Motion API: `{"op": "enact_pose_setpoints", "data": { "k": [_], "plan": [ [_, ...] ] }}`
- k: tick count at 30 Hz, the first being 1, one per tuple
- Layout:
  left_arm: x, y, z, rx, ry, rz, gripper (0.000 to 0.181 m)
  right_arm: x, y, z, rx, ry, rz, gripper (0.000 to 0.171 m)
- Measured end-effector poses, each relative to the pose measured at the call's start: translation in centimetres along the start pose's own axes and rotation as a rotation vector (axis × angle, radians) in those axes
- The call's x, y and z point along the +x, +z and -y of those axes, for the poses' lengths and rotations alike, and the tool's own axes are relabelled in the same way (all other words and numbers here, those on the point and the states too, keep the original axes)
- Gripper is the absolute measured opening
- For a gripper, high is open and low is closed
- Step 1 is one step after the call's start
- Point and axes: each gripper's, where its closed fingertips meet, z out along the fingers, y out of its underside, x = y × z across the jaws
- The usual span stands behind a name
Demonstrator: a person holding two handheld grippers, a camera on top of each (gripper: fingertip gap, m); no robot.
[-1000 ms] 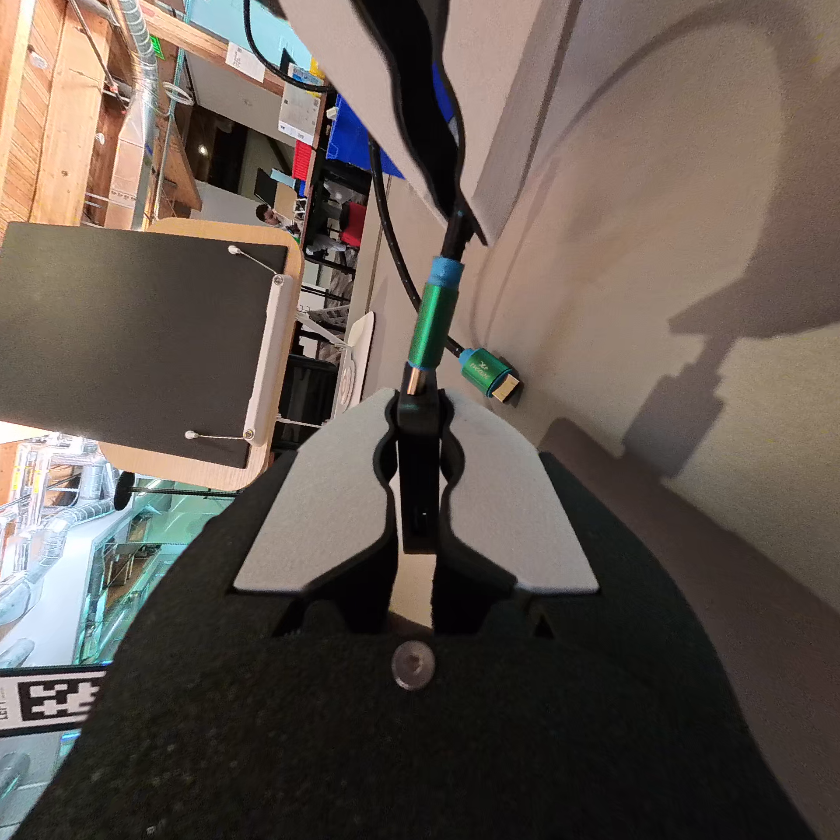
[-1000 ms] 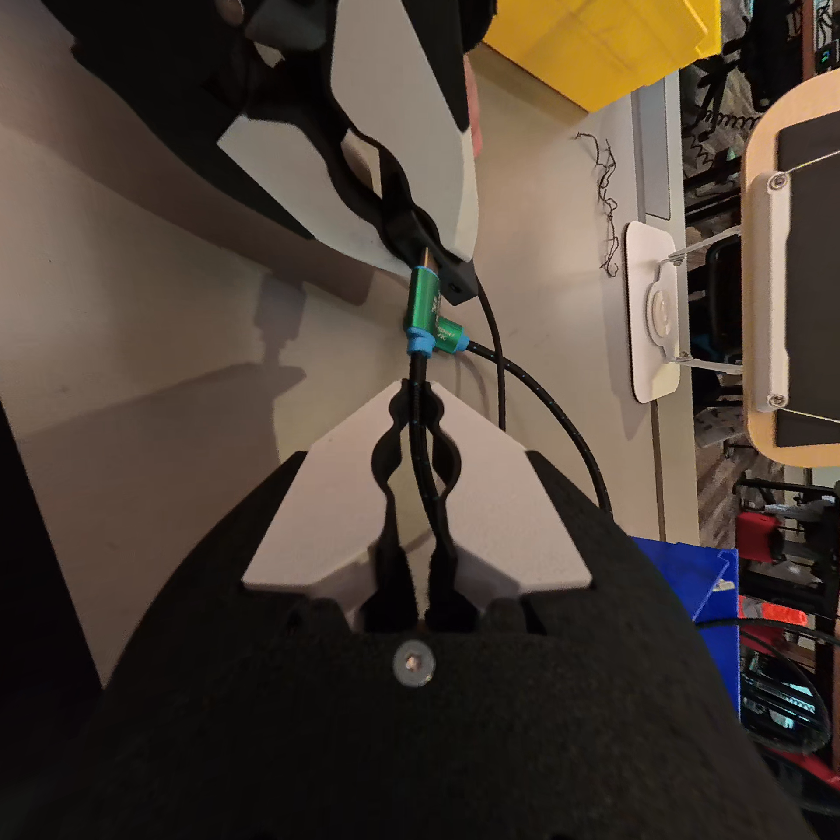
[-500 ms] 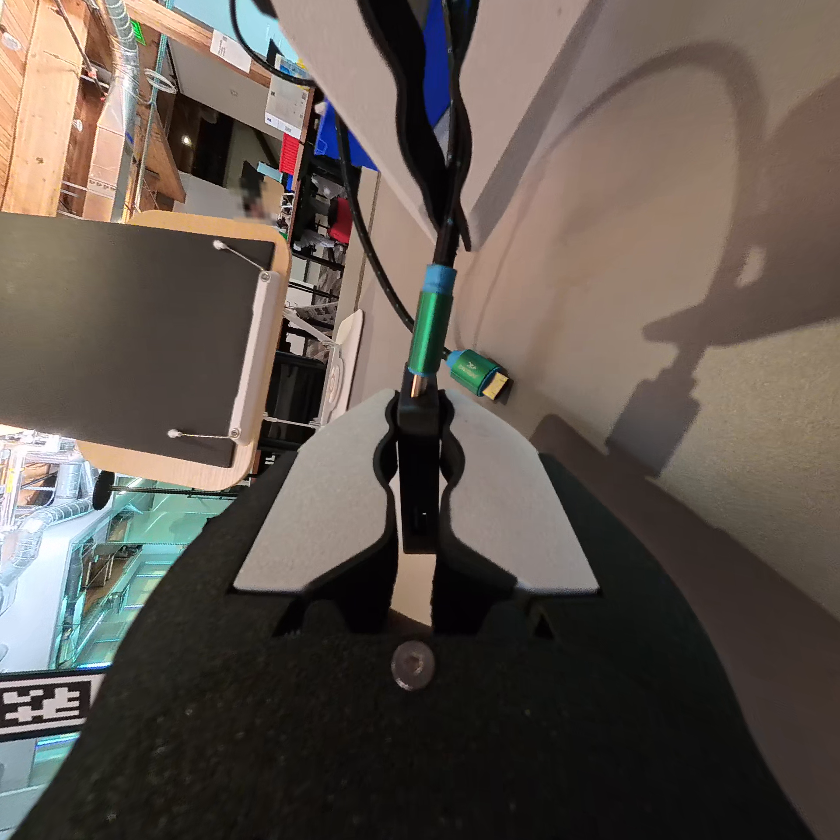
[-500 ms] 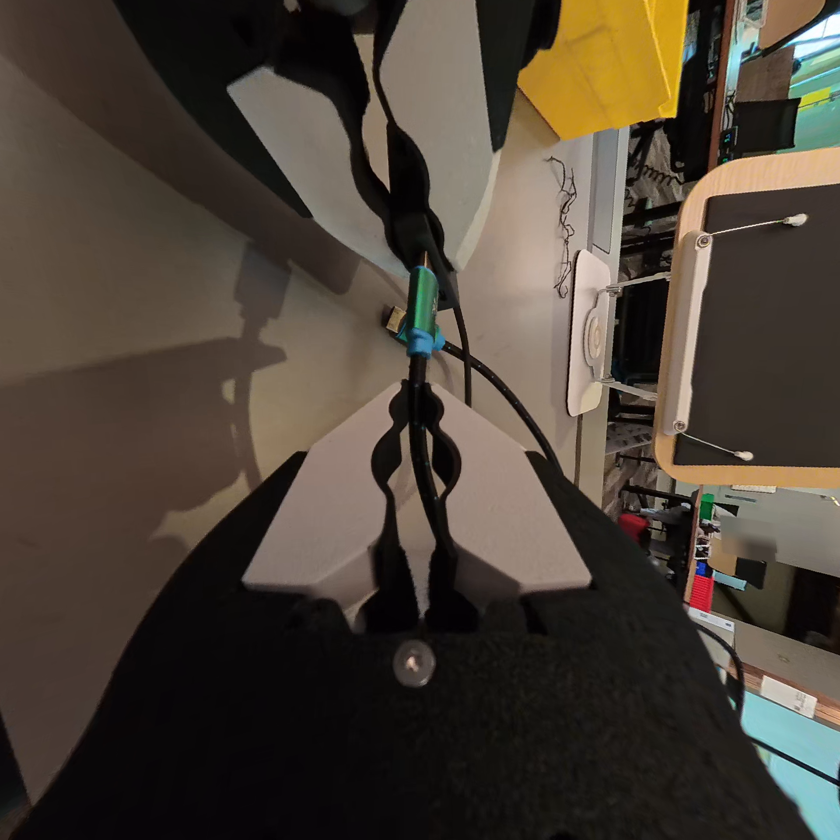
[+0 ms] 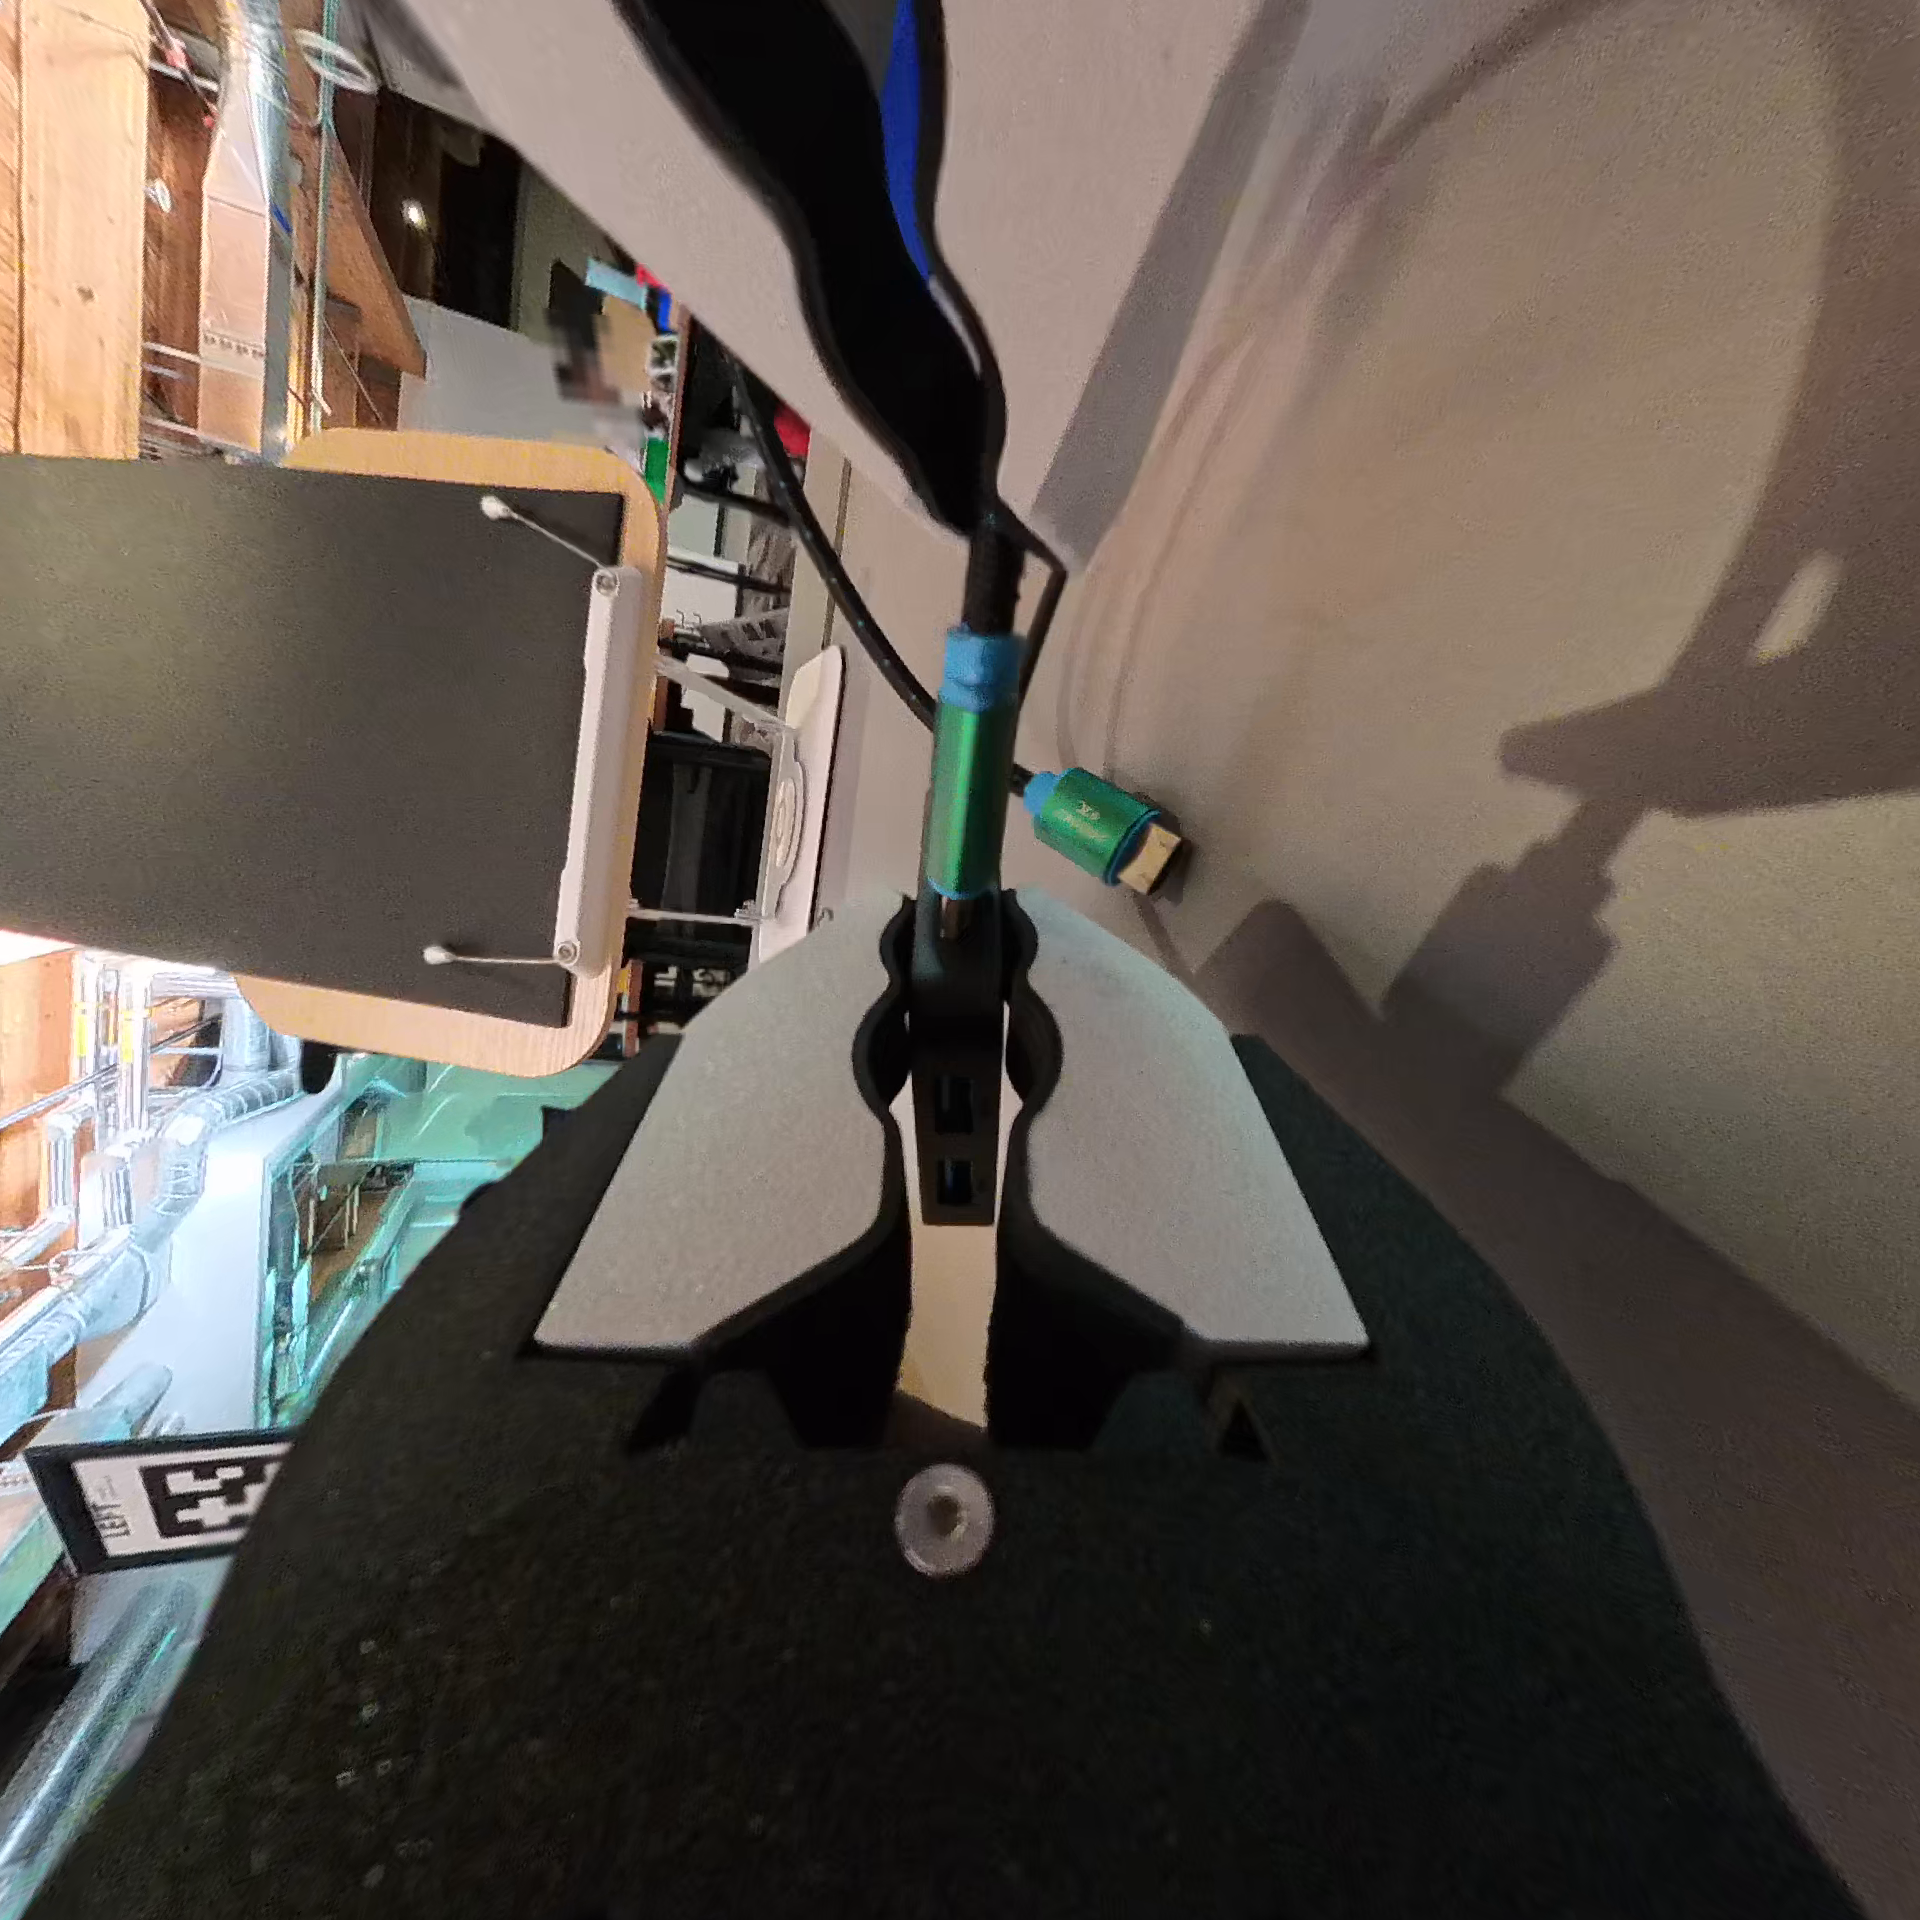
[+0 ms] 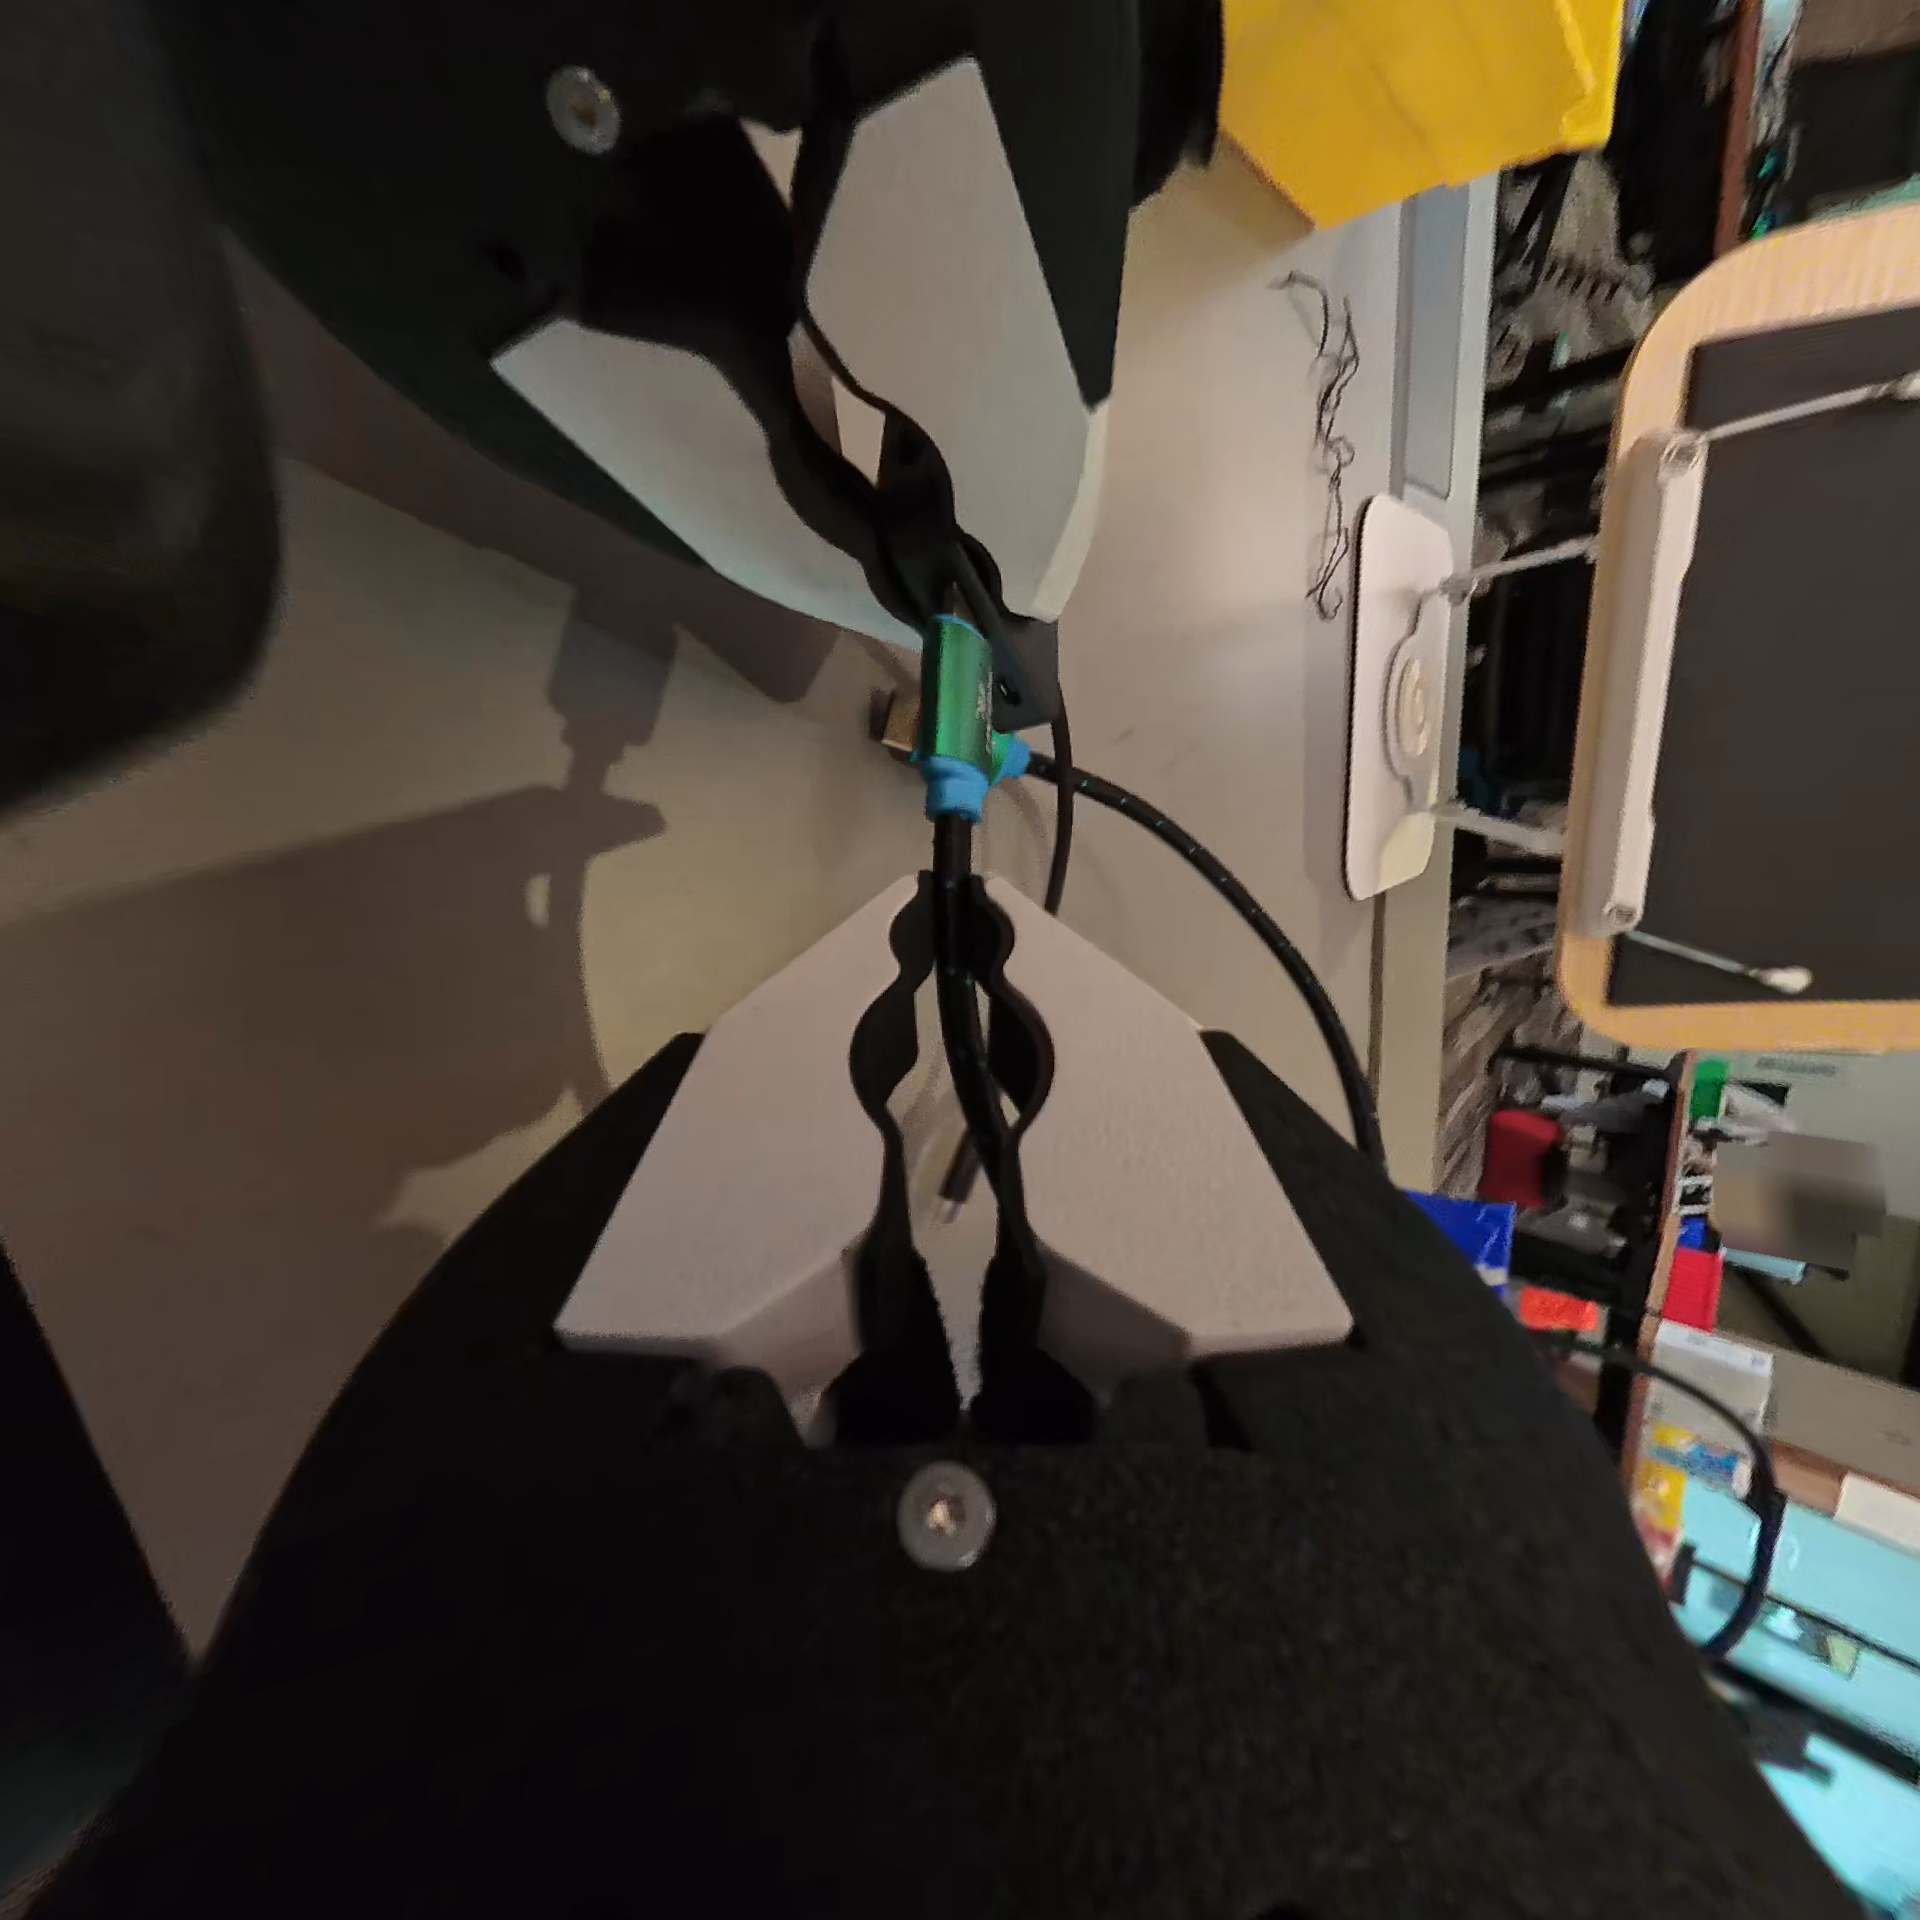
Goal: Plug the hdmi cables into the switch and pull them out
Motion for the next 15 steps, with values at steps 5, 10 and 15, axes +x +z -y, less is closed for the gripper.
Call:
{"op": "enact_pose_setpoints", "data": {
  "k": [5, 10, 15],
  "plan": [
    [0.1, 0.1, 0.0, -0.005, 0.013, 0.003, 0.014, -0.4, 0.2, -0.5, -0.035, 0.140, 0.060, 0.005],
    [0.1, 0.1, 0.0, 0.008, 0.010, 0.007, 0.014, -0.3, -0.1, 0.0, 0.071, 0.310, 0.119, 0.008],
    [-0.3, 0.2, -0.6, -0.006, -0.041, 0.016, 0.014, 0.9, -2.2, 1.9, 0.290, 0.546, 0.253, 0.029]
  ]
}}
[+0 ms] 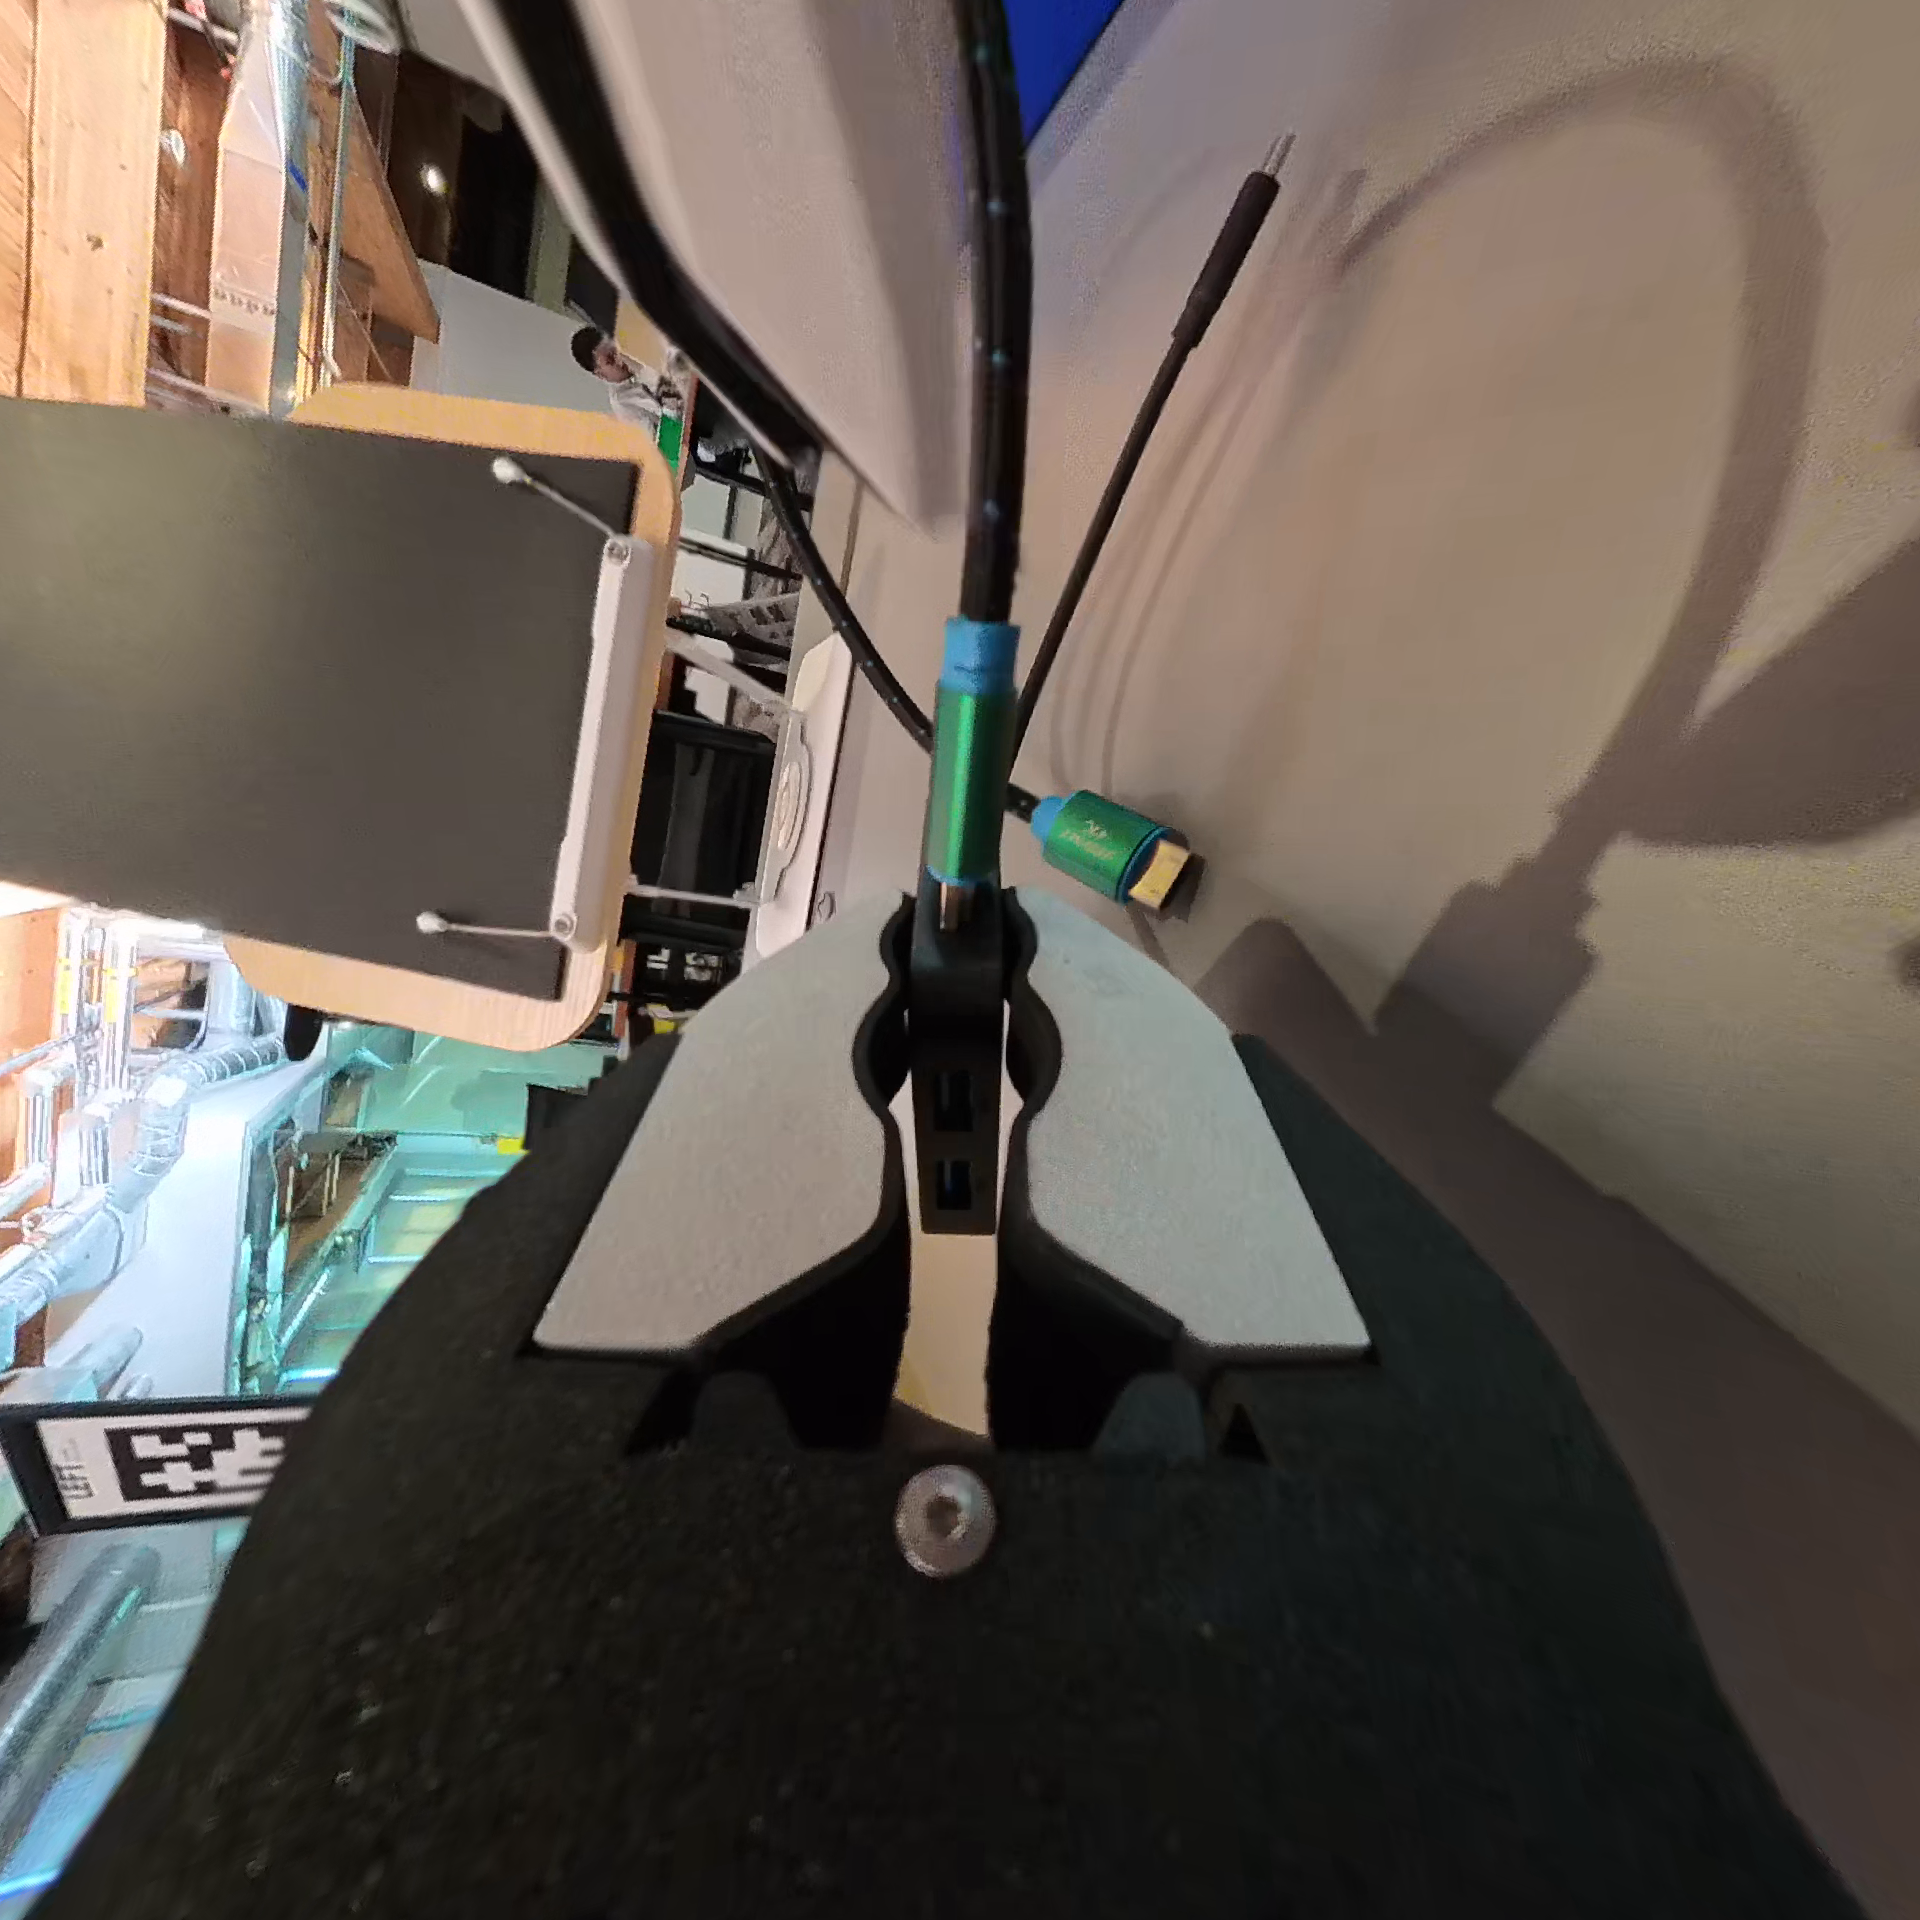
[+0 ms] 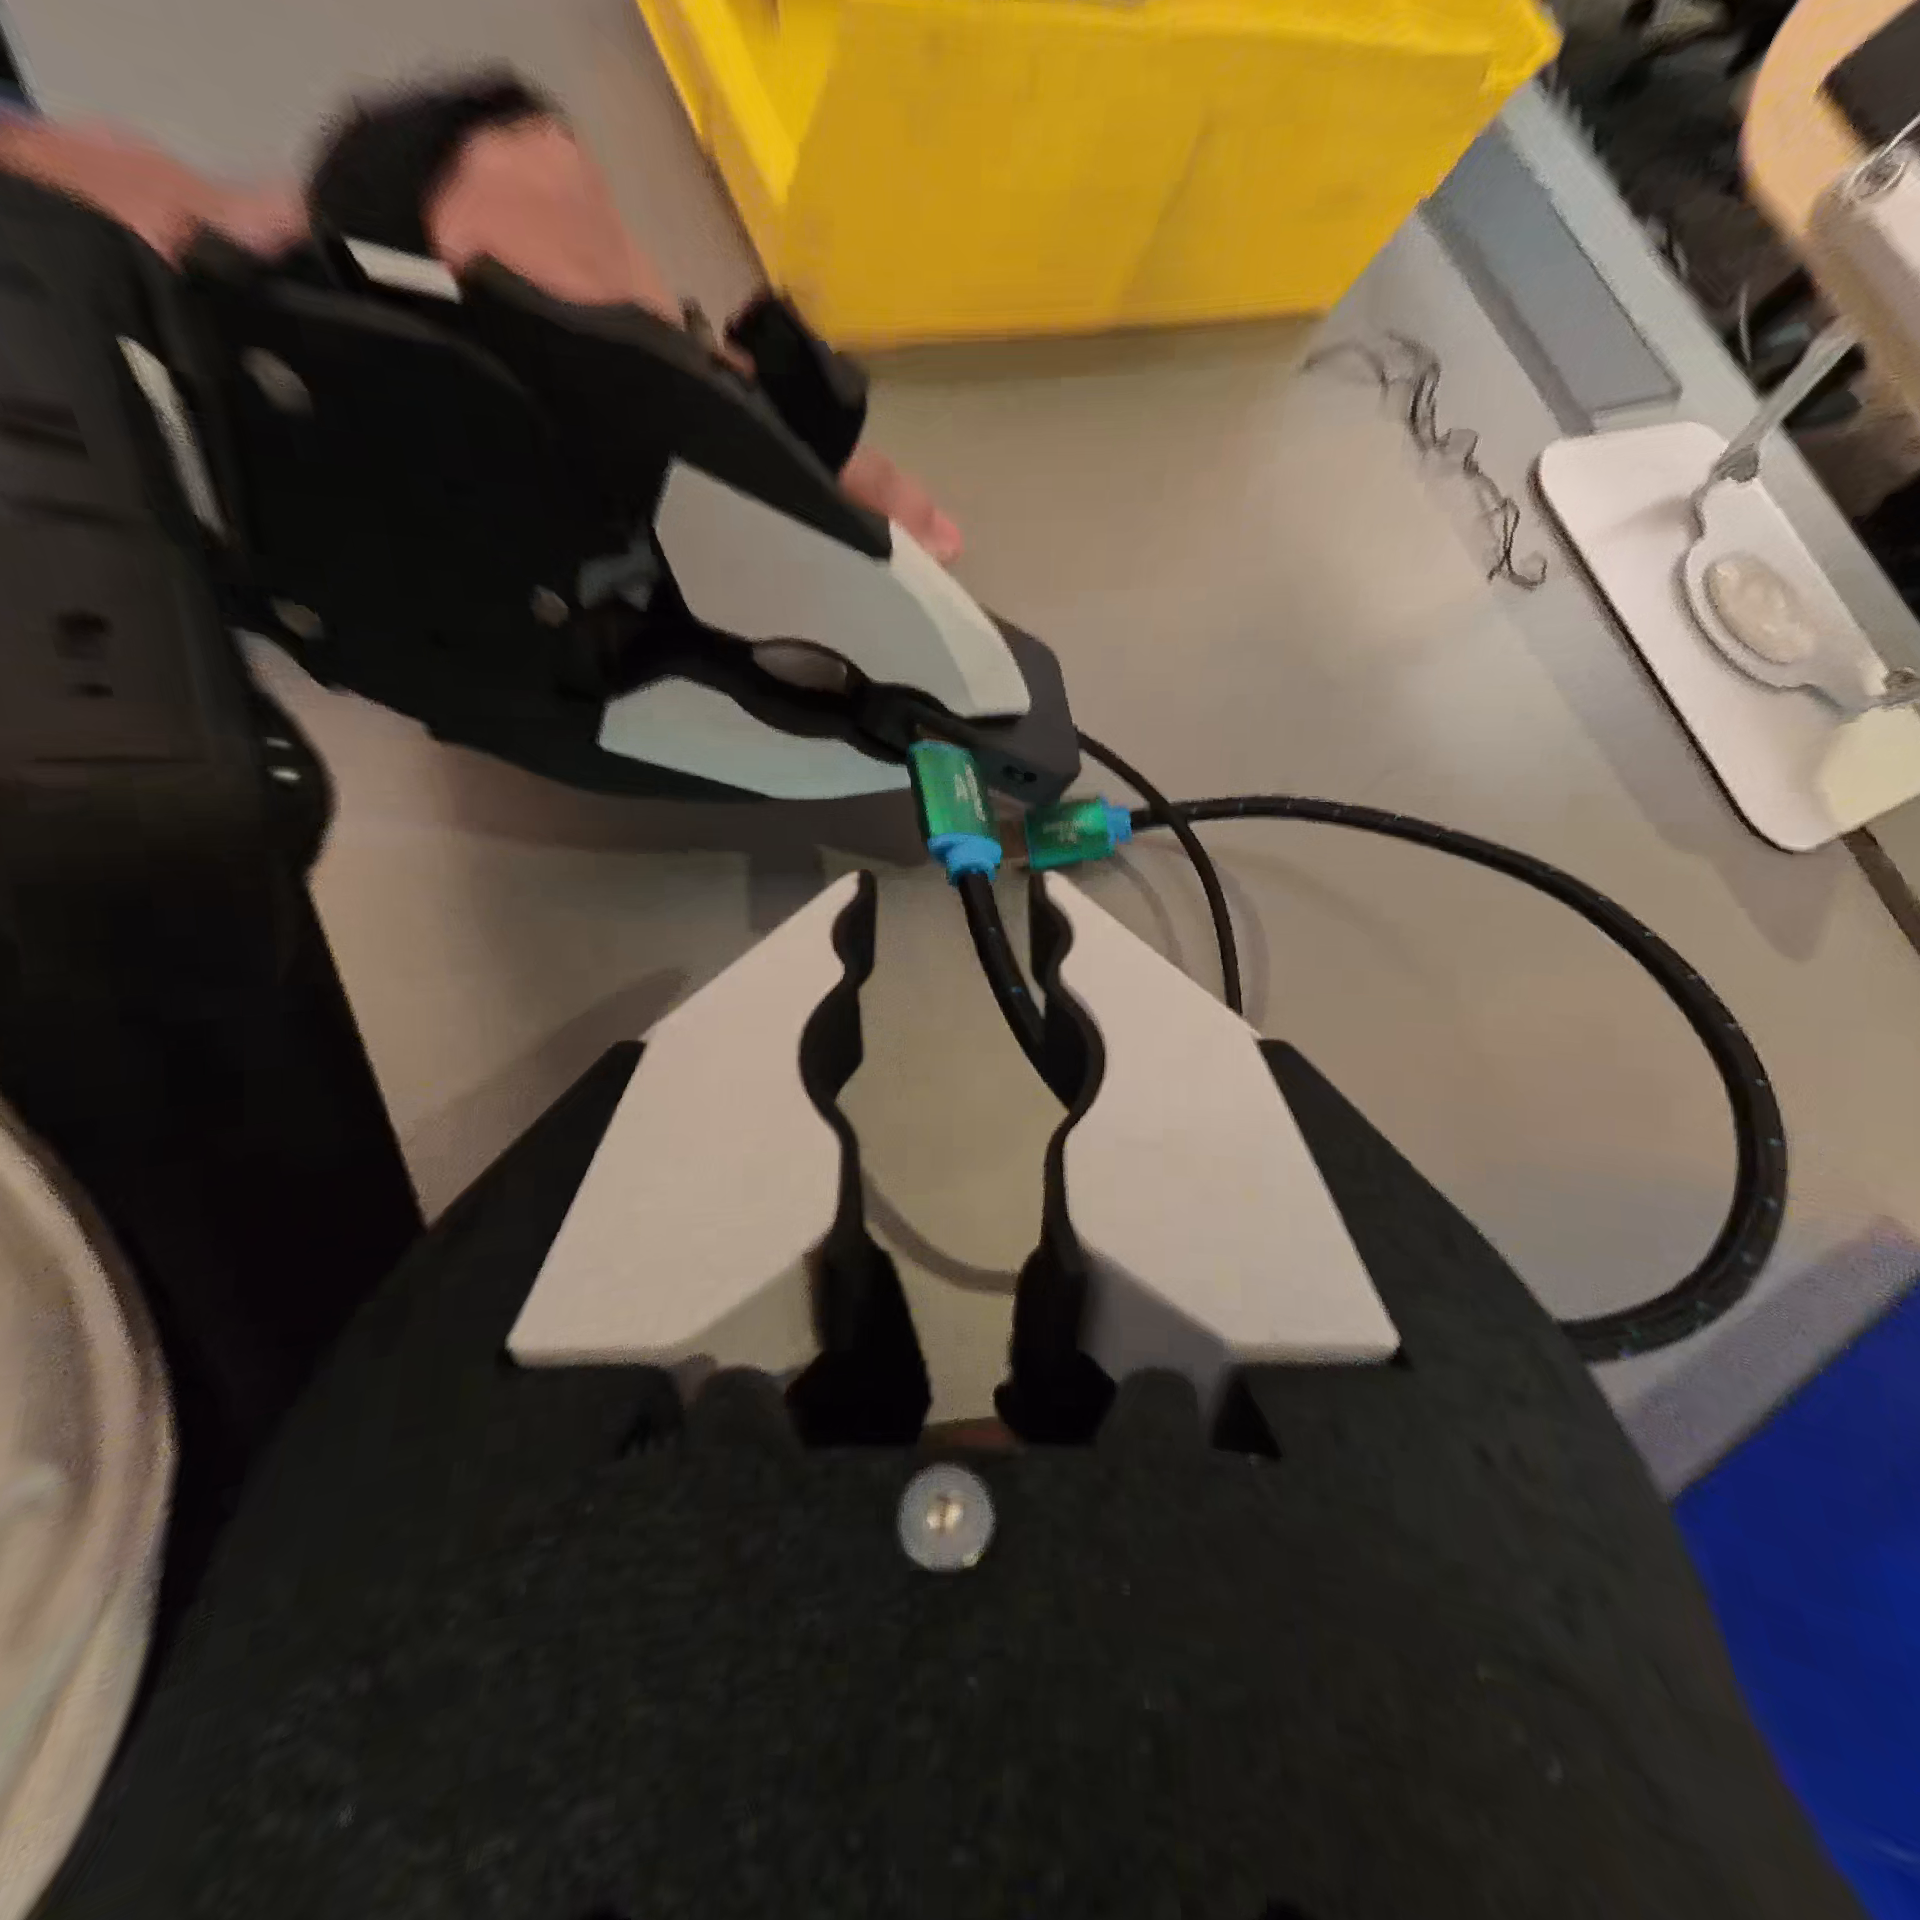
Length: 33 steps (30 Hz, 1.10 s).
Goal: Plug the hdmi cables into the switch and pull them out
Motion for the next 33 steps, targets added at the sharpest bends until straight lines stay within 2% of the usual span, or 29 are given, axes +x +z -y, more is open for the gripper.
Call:
{"op": "enact_pose_setpoints", "data": {
  "k": [3, 5, 7, 9, 10, 12, 16, 20, 24, 28, 33],
  "plan": [
    [-0.8, 0.1, -1.0, -0.023, -0.061, 0.017, 0.013, 0.9, -2.9, 2.7, 0.225, 0.082, 0.037, 0.028],
    [-1.5, 0.0, -1.6, -0.034, -0.094, 0.038, 0.014, 0.1, -4.3, 2.7, 0.314, 0.143, 0.173, 0.025],
    [-2.1, -0.1, -1.8, -0.033, -0.132, 0.058, 0.014, -0.8, -3.5, 0.7, 0.302, 0.252, 0.325, 0.028],
    [-2.5, -0.2, -1.6, -0.021, -0.160, 0.066, 0.014, -0.3, -1.1, -0.9, 0.293, 0.413, 0.371, 0.039],
    [-2.5, -0.3, -1.3, -0.013, -0.168, 0.070, 0.014, 0.3, -0.2, -0.5, 0.343, 0.512, 0.379, 0.047],
    [-2.4, -0.3, -0.7, -0.002, -0.169, 0.066, 0.014, 1.4, 0.5, 1.0, 0.473, 0.626, 0.348, 0.051],
    [-1.6, -0.3, 0.4, 0.014, -0.155, 0.049, 0.014, 1.1, 1.7, 2.2, 0.461, 0.528, 0.240, 0.047],
    [-1.3, -0.2, 1.0, 0.017, -0.163, 0.036, 0.014, 0.5, 2.8, 1.1, 0.378, 0.539, 0.229, 0.021],
    [-1.2, -0.3, 1.4, 0.029, -0.165, 0.034, 0.014, 0.8, 2.3, 1.4, 0.393, 0.540, 0.196, 0.021],
    [-1.2, -0.3, 1.3, 0.031, -0.160, 0.034, 0.014, 0.5, 2.2, 1.5, 0.409, 0.601, 0.250, 0.034],
    [-1.1, -0.4, 1.6, 0.045, -0.158, 0.028, 0.014, 1.0, 1.8, 2.0, 0.460, 0.633, 0.278, 0.030]
  ]
}}
